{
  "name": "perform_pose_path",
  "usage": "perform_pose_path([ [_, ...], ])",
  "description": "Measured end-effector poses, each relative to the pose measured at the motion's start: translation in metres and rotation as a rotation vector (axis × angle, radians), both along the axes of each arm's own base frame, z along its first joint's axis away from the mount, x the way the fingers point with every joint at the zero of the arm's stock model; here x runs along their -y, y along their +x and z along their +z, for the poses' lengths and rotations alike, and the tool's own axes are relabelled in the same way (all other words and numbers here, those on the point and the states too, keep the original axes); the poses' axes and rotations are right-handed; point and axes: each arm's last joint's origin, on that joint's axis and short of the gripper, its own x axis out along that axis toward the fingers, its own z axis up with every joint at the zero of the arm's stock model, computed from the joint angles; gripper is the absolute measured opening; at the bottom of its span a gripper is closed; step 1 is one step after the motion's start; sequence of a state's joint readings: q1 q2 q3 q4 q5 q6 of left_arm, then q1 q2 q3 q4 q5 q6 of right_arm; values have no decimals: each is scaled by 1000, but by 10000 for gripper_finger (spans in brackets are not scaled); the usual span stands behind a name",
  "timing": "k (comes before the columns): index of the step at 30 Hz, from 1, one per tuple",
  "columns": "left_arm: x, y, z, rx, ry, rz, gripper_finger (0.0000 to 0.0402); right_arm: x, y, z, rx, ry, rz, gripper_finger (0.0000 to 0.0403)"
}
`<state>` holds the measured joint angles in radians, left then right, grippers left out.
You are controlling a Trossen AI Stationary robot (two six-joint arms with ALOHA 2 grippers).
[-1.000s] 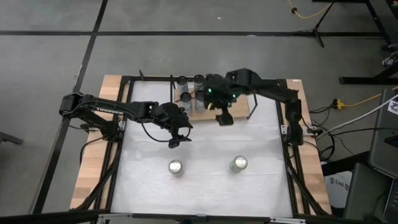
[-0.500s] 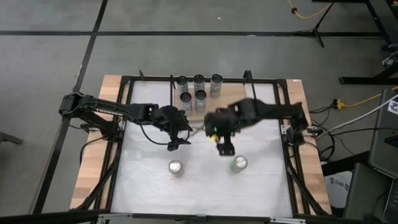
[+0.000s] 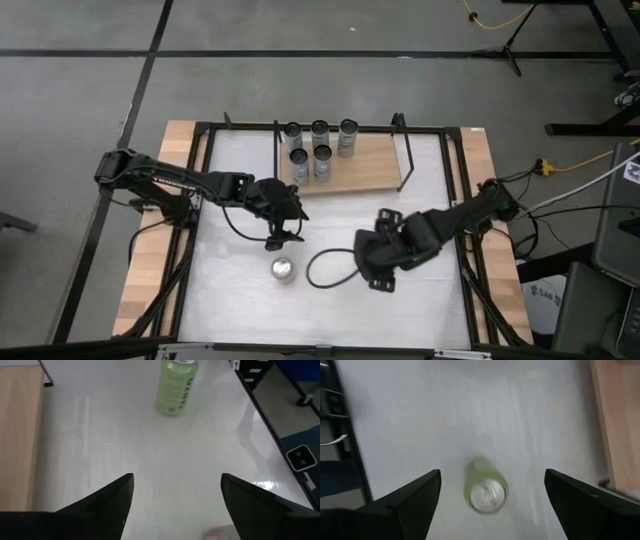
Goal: Place canned beverage on shelf
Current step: Put the green soda can on the shelf
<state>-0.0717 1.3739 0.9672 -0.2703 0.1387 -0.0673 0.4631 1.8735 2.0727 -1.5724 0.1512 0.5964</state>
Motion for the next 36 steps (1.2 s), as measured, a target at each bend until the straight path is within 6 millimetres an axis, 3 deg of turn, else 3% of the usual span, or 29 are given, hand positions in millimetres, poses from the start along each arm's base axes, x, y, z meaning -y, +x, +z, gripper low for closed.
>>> perform_pose_path([
  [6,12,-1,0,0,0,-42,292,-1,-32,-24,-97,-6,-166,344],
  [10,20,-2,0,0,0,-70,292,-4,-47,-42,-110,16,-171,344],
  [16,30,-4,0,0,0,-105,292,-4,-53,-65,-54,117,-145,344],
  [26,37,-5,0,1,0,-127,292,1,-60,-103,-113,59,-96,344],
  [36,35,-5,0,6,32,-86,292,2,-59,-127,-83,41,-36,344],
])
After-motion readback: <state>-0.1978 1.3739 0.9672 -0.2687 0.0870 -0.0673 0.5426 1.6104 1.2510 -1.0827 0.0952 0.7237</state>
